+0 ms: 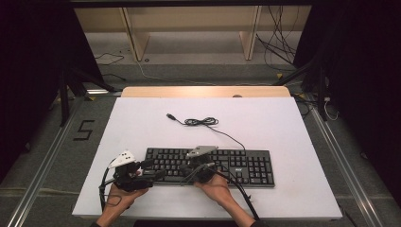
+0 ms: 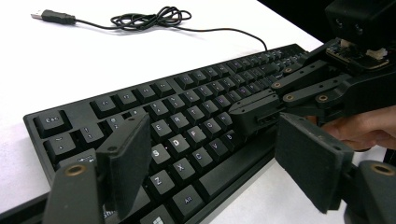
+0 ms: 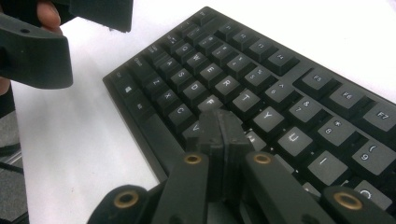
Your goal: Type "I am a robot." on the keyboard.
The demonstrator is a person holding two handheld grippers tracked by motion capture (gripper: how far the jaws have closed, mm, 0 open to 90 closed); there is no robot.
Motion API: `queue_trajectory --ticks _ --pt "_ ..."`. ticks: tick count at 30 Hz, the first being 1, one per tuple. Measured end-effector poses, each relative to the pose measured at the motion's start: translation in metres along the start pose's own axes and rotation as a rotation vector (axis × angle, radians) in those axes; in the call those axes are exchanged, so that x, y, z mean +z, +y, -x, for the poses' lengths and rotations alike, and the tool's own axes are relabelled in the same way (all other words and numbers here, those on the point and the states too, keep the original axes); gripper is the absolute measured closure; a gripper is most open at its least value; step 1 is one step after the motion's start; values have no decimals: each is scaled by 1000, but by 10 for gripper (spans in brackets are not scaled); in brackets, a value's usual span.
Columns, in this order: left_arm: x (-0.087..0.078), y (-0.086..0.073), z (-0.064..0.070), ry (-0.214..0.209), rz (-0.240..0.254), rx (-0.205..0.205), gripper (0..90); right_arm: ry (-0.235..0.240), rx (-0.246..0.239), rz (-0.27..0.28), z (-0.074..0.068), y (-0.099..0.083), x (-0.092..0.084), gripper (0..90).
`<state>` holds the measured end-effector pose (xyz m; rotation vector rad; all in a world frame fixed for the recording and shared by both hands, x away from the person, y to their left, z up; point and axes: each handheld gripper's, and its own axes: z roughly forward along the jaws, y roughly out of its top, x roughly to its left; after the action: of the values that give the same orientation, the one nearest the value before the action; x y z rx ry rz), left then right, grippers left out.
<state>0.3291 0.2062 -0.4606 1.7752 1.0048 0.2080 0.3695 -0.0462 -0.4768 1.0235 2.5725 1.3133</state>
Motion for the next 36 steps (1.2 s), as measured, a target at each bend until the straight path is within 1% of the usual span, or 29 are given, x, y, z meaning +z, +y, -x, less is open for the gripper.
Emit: queue_trajectory --ticks 19,26,29,36 --pt "0 0 0 0 0 8 267 2 3 -23 -1 -2 4 900" --pt "0 0 0 2 3 4 267 4 -2 -28 -2 -3 6 900" --pt "0 0 -1 2 2 3 267 -8 -7 -38 -2 -5 8 900" --pt "0 0 -1 0 -2 5 267 -6 4 -30 -2 -6 8 900"
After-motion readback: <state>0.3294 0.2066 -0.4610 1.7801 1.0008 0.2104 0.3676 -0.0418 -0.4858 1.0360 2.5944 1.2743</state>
